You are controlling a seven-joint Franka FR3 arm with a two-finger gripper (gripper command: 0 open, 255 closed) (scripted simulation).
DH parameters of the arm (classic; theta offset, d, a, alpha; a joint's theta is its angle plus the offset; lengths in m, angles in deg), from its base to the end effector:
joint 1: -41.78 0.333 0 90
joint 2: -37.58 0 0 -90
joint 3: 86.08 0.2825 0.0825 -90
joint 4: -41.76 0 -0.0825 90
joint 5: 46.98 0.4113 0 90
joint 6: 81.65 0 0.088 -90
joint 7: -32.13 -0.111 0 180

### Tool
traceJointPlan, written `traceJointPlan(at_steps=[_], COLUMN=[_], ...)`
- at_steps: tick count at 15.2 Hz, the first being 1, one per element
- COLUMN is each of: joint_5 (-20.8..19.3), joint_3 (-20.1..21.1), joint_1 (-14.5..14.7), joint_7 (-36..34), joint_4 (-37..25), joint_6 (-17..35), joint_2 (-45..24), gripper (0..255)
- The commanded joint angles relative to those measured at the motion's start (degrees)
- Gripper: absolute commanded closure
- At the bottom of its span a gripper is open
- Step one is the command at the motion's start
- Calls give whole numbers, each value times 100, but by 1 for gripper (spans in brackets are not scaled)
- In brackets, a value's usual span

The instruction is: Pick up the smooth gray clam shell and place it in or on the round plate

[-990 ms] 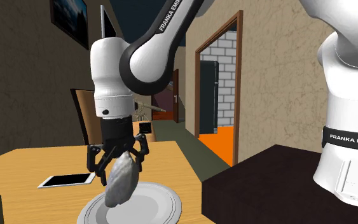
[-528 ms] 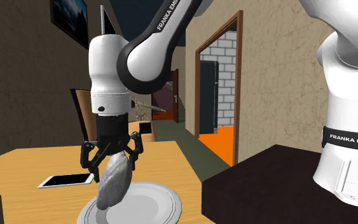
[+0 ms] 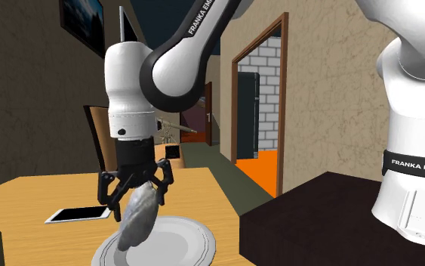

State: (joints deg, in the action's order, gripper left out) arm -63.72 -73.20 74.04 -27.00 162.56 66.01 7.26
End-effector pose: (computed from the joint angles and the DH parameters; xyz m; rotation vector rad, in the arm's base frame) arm 0.3918 0.4121 0.1067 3.0906 -0.0328 0.0122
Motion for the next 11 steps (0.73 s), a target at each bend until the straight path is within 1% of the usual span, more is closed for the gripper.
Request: traceJointPlan(at_steps=[1,3,11], joint_5=[98,226,227], joint_3=[43,141,139], joint_1=[-77,-135,-133], joint_7=[78,165,166], joint_4=[60,71,71], joint_6=[-300,-562,-562], joint_2=[158,436,436], gripper=[0,0,0])
